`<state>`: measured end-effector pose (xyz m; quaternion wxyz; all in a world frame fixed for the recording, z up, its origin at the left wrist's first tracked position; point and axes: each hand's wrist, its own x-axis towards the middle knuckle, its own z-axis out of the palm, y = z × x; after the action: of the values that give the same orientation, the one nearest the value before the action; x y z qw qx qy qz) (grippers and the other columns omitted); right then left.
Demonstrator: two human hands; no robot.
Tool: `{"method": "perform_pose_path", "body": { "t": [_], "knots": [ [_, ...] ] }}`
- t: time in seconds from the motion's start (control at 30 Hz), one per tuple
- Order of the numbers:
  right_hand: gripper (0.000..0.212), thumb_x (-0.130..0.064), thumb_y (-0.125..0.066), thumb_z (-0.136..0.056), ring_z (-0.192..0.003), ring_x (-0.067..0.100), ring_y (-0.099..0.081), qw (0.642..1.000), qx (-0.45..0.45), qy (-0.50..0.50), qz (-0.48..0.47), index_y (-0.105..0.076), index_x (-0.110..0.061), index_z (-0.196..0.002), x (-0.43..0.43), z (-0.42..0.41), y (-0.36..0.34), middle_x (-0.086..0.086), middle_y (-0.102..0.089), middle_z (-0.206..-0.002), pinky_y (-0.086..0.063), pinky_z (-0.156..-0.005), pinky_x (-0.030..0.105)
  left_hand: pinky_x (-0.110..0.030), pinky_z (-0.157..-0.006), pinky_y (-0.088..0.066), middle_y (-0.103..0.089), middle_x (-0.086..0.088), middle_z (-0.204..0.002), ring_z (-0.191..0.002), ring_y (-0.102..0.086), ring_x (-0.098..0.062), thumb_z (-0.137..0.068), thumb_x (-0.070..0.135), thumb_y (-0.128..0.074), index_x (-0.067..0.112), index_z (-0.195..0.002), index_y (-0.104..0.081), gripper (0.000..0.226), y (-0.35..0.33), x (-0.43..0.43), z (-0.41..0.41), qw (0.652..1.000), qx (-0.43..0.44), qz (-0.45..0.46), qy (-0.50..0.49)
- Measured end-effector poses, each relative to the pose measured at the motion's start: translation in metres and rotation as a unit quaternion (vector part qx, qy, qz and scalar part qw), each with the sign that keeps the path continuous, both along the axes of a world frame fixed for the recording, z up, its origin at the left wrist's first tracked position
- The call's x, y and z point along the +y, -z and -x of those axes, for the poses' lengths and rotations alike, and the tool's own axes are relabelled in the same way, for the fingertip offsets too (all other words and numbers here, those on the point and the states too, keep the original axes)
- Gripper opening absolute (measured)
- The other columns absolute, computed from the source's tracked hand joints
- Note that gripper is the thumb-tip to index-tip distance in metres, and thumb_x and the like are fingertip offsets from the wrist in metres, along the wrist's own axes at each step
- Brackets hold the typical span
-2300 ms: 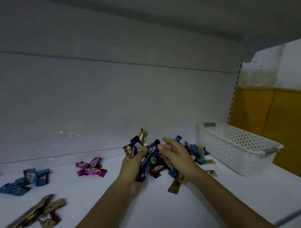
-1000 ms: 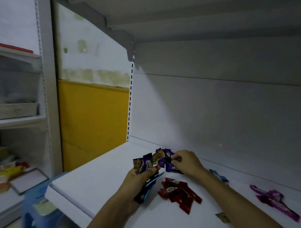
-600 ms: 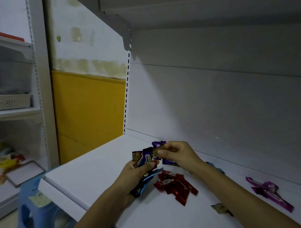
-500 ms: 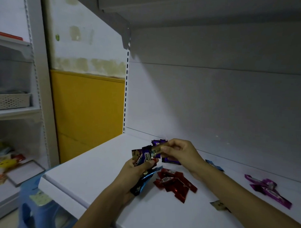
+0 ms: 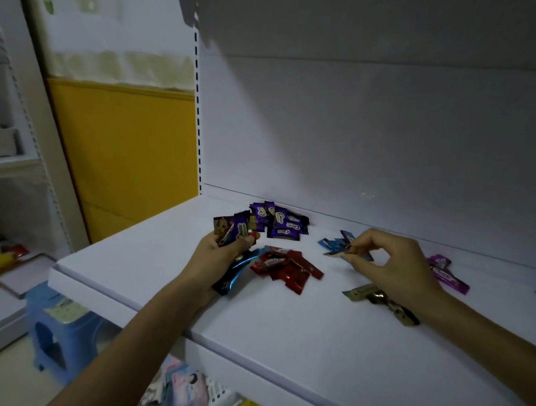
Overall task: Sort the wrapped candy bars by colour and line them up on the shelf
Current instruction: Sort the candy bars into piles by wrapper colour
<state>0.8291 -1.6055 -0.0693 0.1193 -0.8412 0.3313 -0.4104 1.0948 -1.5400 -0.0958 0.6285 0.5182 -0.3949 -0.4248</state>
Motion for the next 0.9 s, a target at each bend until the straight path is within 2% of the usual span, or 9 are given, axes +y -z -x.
{"method": "perform_pose_path", "body": {
  "t": [0.1, 0.17, 0.23, 0.3, 0.43, 0.6, 0.7, 0.8, 0.9],
  "knots": [
    [0.014, -0.013, -0.079, -0.075, -0.076, 0.001, -0.06, 0.987, 0.13, 0.007, 0.09, -0.072, -0.021, -0.083, 0.001, 0.019, 0.007, -0.017, -0.066, -0.08, -0.044, -0.082, 0.026, -0.018, -0.064, -0.049, -0.075, 0.006, -0.083, -0.078, -0.07, -0.01, -0.082, 0.028, -0.071, 0.021, -0.097, -0.07, 0.016, 0.001, 0.0, 0.001, 1.0, -0.022, -0.004, -0.016],
    [0.009, -0.037, -0.069, -0.083, -0.08, -0.002, -0.056, 0.974, 0.219, -0.021, 0.058, -0.071, -0.028, -0.082, 0.0, 0.021, 0.006, -0.022, -0.064, -0.081, -0.038, -0.086, 0.024, -0.019, -0.066, -0.047, -0.074, 0.004, -0.087, -0.084, -0.067, -0.012, -0.083, 0.029, -0.07, 0.021, -0.099, -0.068, 0.019, 0.001, -0.001, 0.002, 0.999, -0.032, -0.006, -0.021],
    [0.039, -0.064, -0.045, -0.086, -0.08, -0.003, -0.052, 0.96, 0.276, -0.04, 0.024, -0.064, -0.032, -0.074, -0.002, 0.021, 0.008, -0.022, -0.058, -0.073, -0.032, -0.085, 0.017, -0.021, -0.069, -0.046, -0.071, 0.001, -0.096, -0.091, -0.065, -0.015, -0.083, 0.03, -0.069, 0.02, -0.106, -0.065, 0.025, 0.001, -0.001, 0.003, 0.999, -0.038, -0.011, -0.026],
    [0.047, -0.071, -0.033, -0.087, -0.076, -0.002, -0.05, 0.96, 0.274, -0.045, 0.029, -0.057, -0.035, -0.068, -0.002, 0.014, 0.008, -0.021, -0.053, -0.067, -0.03, -0.082, 0.016, -0.021, -0.07, -0.046, -0.07, 0.0, -0.098, -0.092, -0.065, -0.016, -0.084, 0.03, -0.069, 0.02, -0.107, -0.065, 0.026, 0.001, -0.002, 0.003, 0.999, -0.035, -0.009, -0.026],
    [0.046, -0.068, -0.041, -0.085, -0.08, -0.001, -0.055, 0.979, 0.191, -0.07, 0.015, -0.069, -0.033, -0.081, -0.002, -0.013, -0.007, -0.023, -0.061, -0.076, -0.037, -0.08, 0.022, -0.02, -0.067, -0.046, -0.072, 0.002, -0.09, -0.087, -0.067, -0.014, -0.083, 0.028, -0.07, 0.022, -0.097, -0.069, 0.015, 0.002, -0.003, 0.003, 0.999, -0.041, 0.0, -0.02],
    [0.032, -0.049, -0.06, -0.085, -0.091, -0.002, -0.055, 0.989, 0.106, -0.104, 0.029, -0.066, -0.029, -0.11, -0.002, -0.073, -0.026, -0.02, -0.062, -0.098, -0.045, -0.081, 0.021, -0.008, -0.056, -0.047, -0.074, 0.01, -0.08, -0.074, -0.069, -0.004, -0.084, 0.026, -0.068, 0.026, -0.093, -0.068, 0.009, 0.005, -0.002, 0.003, 0.997, -0.071, 0.022, -0.001],
    [0.05, -0.045, -0.07, -0.08, -0.102, 0.0, -0.052, 0.989, 0.086, -0.122, -0.014, -0.055, -0.031, -0.125, -0.002, -0.108, -0.033, -0.013, -0.058, -0.115, -0.046, -0.087, 0.02, -0.011, -0.059, -0.05, -0.074, 0.004, -0.085, -0.079, -0.071, -0.009, -0.087, 0.021, -0.066, 0.024, -0.096, -0.067, 0.01, 0.006, 0.0, 0.002, 0.994, -0.099, 0.044, 0.012],
    [0.026, -0.031, -0.075, -0.079, -0.088, -0.002, -0.059, 0.981, 0.081, -0.154, -0.087, -0.067, -0.025, -0.103, -0.009, -0.131, -0.035, -0.013, -0.066, -0.096, -0.047, -0.078, 0.016, -0.013, -0.061, -0.051, -0.074, 0.001, -0.083, -0.077, -0.07, -0.011, -0.088, 0.014, -0.066, 0.02, -0.096, -0.067, 0.011, 0.008, 0.0, 0.002, 0.993, -0.106, 0.054, 0.018],
    [0.004, -0.018, -0.071, -0.084, -0.074, 0.003, -0.064, 0.977, 0.031, -0.159, -0.137, -0.071, -0.015, -0.086, -0.02, -0.138, -0.034, -0.006, -0.069, -0.08, -0.053, -0.069, 0.018, -0.008, -0.058, -0.048, -0.073, 0.006, -0.082, -0.075, -0.068, -0.004, -0.088, 0.024, -0.066, 0.029, -0.097, -0.064, 0.011, 0.007, -0.001, 0.003, 0.994, -0.103, 0.047, 0.007]
  ]
}}
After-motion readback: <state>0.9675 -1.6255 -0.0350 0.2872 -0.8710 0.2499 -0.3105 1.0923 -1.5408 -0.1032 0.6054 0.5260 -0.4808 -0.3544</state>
